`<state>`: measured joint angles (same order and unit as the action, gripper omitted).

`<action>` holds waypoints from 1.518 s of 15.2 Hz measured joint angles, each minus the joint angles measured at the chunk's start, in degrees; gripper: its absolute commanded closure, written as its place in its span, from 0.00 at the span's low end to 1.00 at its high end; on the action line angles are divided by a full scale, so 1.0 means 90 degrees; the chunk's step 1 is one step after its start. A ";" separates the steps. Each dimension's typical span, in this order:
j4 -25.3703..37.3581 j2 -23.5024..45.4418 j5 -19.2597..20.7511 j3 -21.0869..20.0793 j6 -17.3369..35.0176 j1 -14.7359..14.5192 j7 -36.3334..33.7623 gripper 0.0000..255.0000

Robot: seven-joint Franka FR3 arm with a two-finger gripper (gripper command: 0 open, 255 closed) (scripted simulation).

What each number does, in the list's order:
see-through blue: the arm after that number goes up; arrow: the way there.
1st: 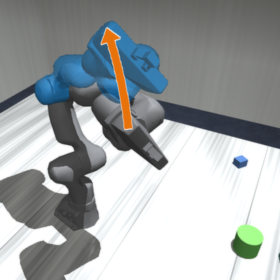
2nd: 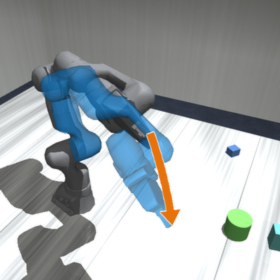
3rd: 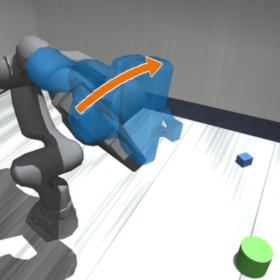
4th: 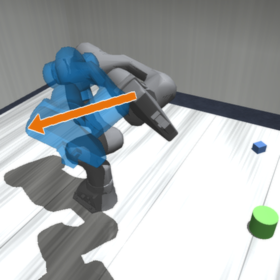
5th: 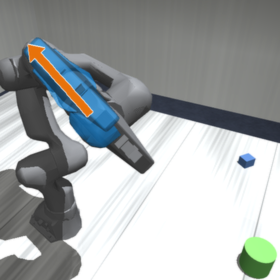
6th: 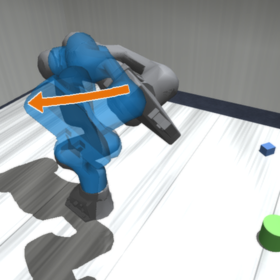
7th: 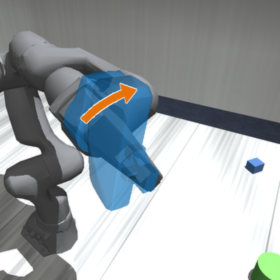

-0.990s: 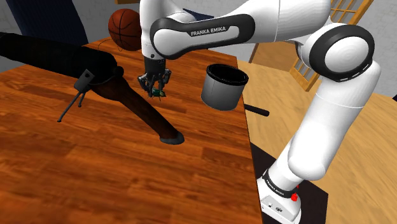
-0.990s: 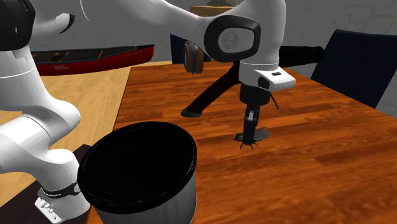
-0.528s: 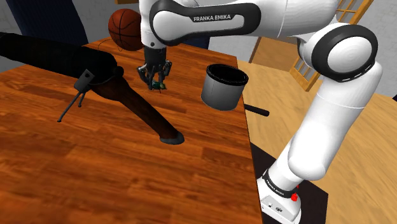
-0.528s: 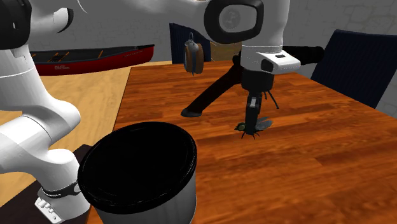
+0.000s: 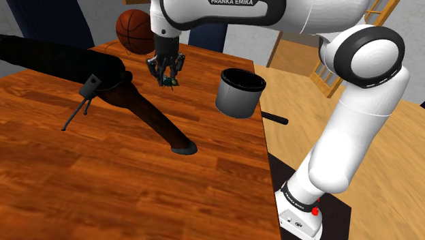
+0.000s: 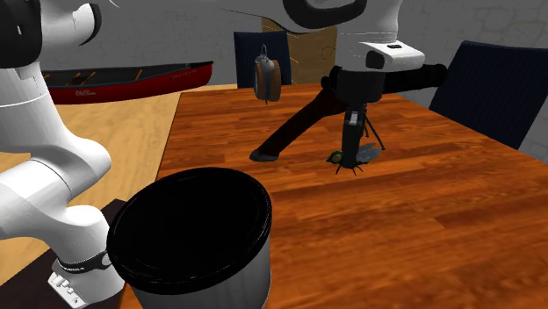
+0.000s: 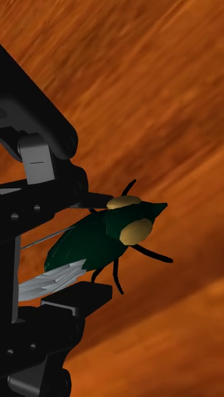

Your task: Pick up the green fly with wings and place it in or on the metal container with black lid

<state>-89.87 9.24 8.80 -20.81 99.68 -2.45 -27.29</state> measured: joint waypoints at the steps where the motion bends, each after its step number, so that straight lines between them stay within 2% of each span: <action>1: 0.0074 -0.0008 -0.0005 0.0000 -0.0081 0.0001 0.0015 1.00; 14: 0.1543 0.0259 0.0086 -0.0033 -0.1299 -0.0110 0.0079 1.00; 23: 0.2987 0.0739 0.0290 -0.0066 -0.2292 -0.0318 0.0085 1.00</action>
<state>-62.99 15.89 11.41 -21.41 79.05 -5.31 -26.52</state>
